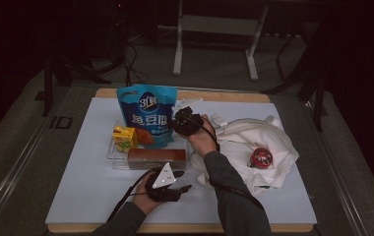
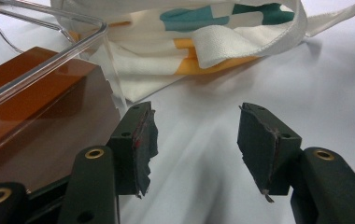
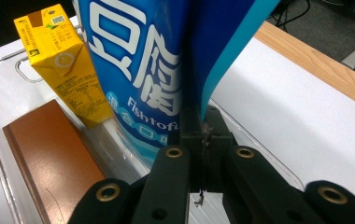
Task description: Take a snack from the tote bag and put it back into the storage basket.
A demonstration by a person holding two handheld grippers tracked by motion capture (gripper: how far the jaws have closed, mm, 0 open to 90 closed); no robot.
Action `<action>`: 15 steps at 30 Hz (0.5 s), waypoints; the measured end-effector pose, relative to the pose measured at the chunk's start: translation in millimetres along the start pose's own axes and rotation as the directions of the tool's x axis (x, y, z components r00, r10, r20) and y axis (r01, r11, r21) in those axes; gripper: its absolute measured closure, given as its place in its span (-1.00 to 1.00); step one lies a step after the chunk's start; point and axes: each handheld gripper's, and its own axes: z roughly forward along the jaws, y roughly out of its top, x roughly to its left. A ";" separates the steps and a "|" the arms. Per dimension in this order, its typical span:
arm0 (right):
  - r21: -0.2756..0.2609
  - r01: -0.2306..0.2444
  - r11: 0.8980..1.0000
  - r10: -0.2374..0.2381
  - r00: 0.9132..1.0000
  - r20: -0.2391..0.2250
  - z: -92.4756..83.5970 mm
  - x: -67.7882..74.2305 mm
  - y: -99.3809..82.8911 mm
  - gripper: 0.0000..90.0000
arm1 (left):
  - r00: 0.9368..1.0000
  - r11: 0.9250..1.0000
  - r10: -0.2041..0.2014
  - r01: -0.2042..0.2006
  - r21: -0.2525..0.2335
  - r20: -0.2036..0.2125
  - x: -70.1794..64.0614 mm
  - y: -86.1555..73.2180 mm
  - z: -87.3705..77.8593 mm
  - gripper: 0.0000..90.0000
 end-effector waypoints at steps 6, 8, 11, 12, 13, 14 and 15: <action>0.013 0.013 1.000 -0.013 1.000 0.002 0.7 2.4 0.6 0.99 | 1.000 1.000 -0.001 0.001 0.001 -0.002 0.0 0.0 0.1 0.01; 0.013 0.009 1.000 -0.009 1.000 0.001 1.6 1.0 -1.9 0.98 | 1.000 1.000 -0.001 0.001 0.001 -0.001 0.1 0.0 0.1 0.01; 0.008 0.000 1.000 0.000 1.000 -0.001 2.0 -0.2 -4.0 0.97 | 1.000 1.000 -0.001 0.001 0.000 0.000 0.2 0.0 0.0 0.01; 0.012 0.001 1.000 -0.001 1.000 0.003 2.1 0.1 -3.9 0.96 | 1.000 1.000 -0.001 0.001 0.000 0.000 0.1 0.0 0.0 0.01; 0.018 0.001 1.000 -0.001 1.000 0.007 2.2 0.1 -3.6 0.94 | 1.000 1.000 -0.001 0.001 0.000 0.000 0.1 0.0 0.0 0.01; 0.022 0.005 1.000 -0.005 1.000 0.011 2.1 0.1 -3.5 0.93 | 1.000 1.000 -0.001 0.001 0.000 0.000 0.1 0.0 0.0 0.01; 0.025 0.008 1.000 -0.009 1.000 0.014 1.5 -0.2 -3.6 0.90 | 1.000 1.000 -0.002 0.002 0.000 0.001 0.2 0.0 -0.1 0.01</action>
